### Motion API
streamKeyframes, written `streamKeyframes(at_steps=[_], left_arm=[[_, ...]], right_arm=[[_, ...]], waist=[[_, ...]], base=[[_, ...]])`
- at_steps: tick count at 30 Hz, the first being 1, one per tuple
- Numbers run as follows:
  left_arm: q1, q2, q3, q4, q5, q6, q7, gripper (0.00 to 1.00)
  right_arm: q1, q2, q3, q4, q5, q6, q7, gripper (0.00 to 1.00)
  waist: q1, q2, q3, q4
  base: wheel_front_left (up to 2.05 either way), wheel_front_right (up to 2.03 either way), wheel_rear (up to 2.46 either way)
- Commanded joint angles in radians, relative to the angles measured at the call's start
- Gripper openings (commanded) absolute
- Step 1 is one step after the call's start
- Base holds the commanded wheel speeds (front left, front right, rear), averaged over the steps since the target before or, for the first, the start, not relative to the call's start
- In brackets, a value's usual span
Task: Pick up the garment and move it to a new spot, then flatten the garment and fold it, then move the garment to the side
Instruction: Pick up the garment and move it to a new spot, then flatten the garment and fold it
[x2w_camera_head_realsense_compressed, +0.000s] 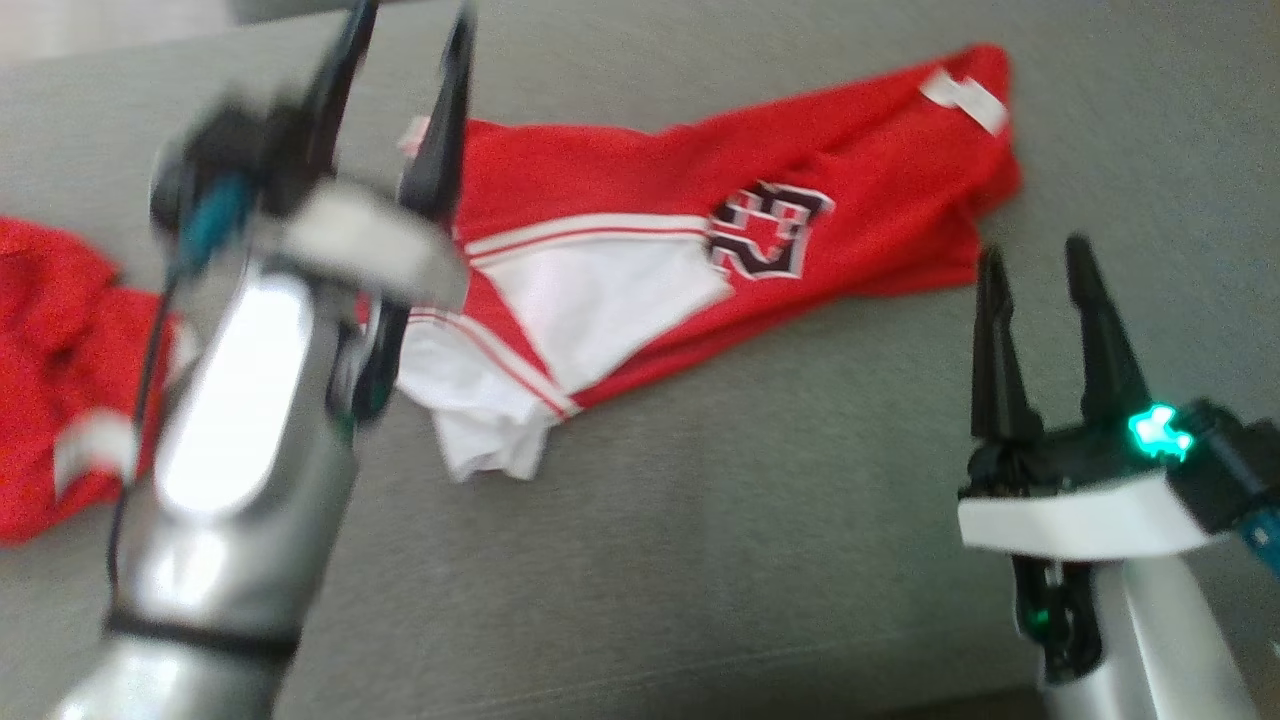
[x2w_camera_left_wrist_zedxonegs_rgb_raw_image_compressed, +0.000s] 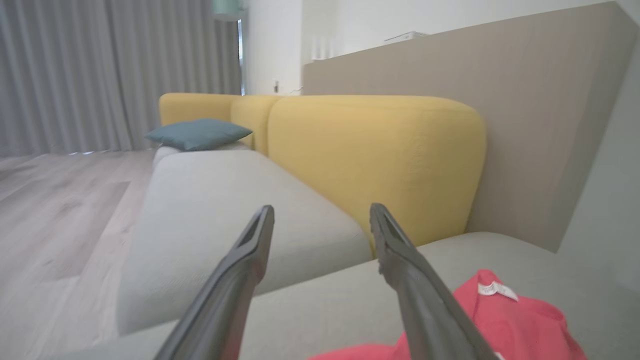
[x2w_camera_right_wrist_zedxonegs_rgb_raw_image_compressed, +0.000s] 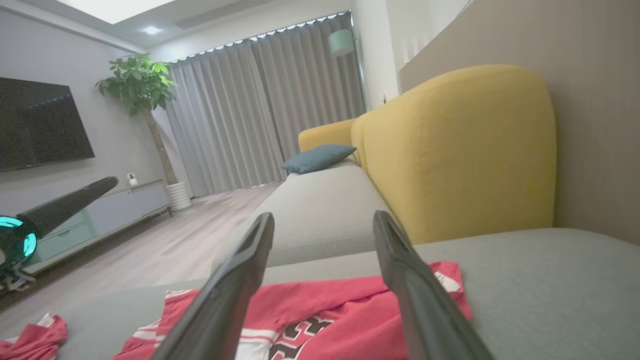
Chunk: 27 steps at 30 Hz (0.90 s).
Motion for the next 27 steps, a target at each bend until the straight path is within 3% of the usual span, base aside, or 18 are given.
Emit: streamKeyframes(at_steps=[1,6,12,27], left_arm=[[0.071,0.039,0.061,-0.079,-0.013,0.01,-0.005,1.0],[0.32,0.029,0.12,-0.192,-0.025,0.029,-0.005,1.0],[0.54,-0.035,0.189,-0.3,-0.019,0.049,-0.005,1.0],[0.584,-0.091,0.199,-0.321,0.044,-0.012,-0.005,1.0]], right_arm=[[0.018,-0.005,0.011,-0.017,-0.022,0.004,-0.006,1.0],[0.067,-0.005,-0.014,0.013,-0.047,0.004,-0.006,1.0],[0.107,-0.005,-0.031,0.037,-0.052,0.004,-0.006,1.0],[0.034,-0.005,0.04,0.147,-0.134,0.004,-0.006,1.0]], waist=[[0.0,0.0,-0.084,0.105],[0.0,0.0,-0.139,0.166],[0.0,0.0,-0.175,0.198],[0.0,0.0,-0.112,0.288]], base=[[0.0,0.0,0.0],[0.0,0.0,0.0],[0.0,0.0,0.0],[0.0,0.0,0.0]])
